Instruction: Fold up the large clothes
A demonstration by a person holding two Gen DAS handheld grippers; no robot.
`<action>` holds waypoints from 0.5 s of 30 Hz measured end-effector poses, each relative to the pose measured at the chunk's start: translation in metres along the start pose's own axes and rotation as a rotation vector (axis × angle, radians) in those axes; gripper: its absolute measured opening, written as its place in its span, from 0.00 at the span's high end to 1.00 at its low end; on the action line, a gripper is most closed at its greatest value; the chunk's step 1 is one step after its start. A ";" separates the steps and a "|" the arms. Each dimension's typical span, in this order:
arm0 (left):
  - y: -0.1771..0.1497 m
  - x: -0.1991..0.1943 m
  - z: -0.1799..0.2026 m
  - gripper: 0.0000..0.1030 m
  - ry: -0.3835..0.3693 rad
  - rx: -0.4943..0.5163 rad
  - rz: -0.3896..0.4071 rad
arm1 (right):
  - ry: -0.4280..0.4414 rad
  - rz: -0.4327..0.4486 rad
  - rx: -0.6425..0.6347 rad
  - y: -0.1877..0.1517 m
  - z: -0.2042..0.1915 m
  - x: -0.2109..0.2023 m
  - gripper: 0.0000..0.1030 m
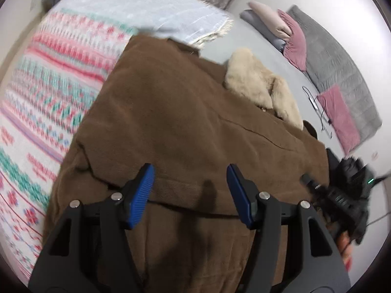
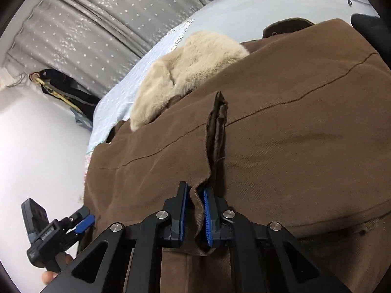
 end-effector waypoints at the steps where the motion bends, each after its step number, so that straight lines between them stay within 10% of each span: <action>1: 0.001 -0.002 0.005 0.39 0.000 0.024 0.011 | 0.007 0.051 -0.008 0.004 -0.004 -0.011 0.94; 7: 0.004 0.000 -0.008 0.39 0.010 0.011 0.005 | -0.048 0.454 -0.097 0.014 -0.028 -0.090 0.97; 12: 0.003 0.004 -0.014 0.39 0.014 0.004 -0.011 | -0.059 0.032 -0.095 0.003 -0.004 -0.002 0.94; 15: 0.007 -0.004 -0.009 0.39 0.011 0.010 -0.001 | -0.021 -0.001 0.028 0.009 0.016 -0.002 0.87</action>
Point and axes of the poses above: each gripper's, at about its wrist camera, not at the fingertips, and x roughly the way its jaws point, z to its right, y to its top, the point moved 2 cm from there along x, roughly the way its jaws point, and after that the axes turned 13 degrees about -y, right-handed, at the moved point
